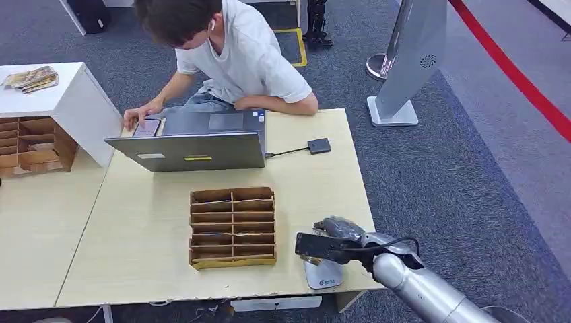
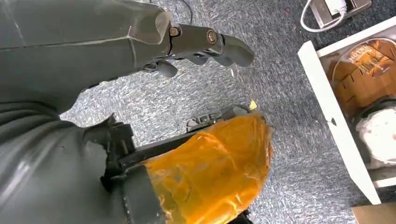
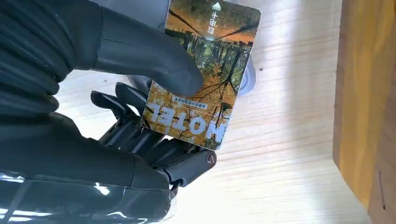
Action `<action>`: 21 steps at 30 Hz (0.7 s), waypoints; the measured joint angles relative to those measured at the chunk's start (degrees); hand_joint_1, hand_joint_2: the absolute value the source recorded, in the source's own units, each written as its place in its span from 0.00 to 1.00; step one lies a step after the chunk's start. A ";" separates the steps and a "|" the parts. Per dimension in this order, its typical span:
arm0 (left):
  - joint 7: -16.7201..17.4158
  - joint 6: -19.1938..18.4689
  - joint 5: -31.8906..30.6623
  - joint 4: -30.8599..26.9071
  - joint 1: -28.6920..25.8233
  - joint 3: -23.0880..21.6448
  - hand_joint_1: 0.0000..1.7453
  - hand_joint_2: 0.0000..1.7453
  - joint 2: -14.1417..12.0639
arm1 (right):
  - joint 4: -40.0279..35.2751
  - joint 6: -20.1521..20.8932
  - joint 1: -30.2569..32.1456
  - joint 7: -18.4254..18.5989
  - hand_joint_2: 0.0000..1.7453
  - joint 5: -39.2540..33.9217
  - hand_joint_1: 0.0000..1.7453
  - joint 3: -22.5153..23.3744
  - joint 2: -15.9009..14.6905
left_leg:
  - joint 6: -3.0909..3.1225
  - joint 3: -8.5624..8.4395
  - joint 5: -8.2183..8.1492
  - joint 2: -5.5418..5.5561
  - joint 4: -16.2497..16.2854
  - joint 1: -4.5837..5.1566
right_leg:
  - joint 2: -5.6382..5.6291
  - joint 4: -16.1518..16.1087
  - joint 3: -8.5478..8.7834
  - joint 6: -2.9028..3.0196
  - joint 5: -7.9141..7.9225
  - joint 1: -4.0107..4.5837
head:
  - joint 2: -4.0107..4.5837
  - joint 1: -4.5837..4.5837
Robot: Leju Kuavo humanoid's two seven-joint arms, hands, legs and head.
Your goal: Pass the card to the sensor for recognition and then transmit it.
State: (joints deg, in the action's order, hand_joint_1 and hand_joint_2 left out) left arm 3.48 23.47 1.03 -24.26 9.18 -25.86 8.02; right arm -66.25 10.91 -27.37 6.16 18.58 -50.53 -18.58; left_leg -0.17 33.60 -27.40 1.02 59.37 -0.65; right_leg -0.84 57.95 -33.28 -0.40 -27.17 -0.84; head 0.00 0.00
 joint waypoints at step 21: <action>-0.81 -0.22 1.18 0.00 -0.28 -0.02 0.00 0.00 -0.57 | -5.68 -2.34 -2.44 -1.33 1.00 -0.79 1.00 4.94 -0.06 | 0.00 0.02 0.00 0.00 0.00 0.00 | 0.00 0.00 -0.01 0.00 0.00 0.00 | 0.00 0.00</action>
State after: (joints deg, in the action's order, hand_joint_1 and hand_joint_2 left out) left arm 2.67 23.26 2.21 -24.26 8.91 -25.88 7.45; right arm -71.93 8.57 -29.80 4.83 17.79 -45.60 -18.64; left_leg -0.17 33.61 -27.41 1.02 59.37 -0.65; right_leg -0.84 57.96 -33.29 -0.40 -27.17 -0.84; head 0.00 0.00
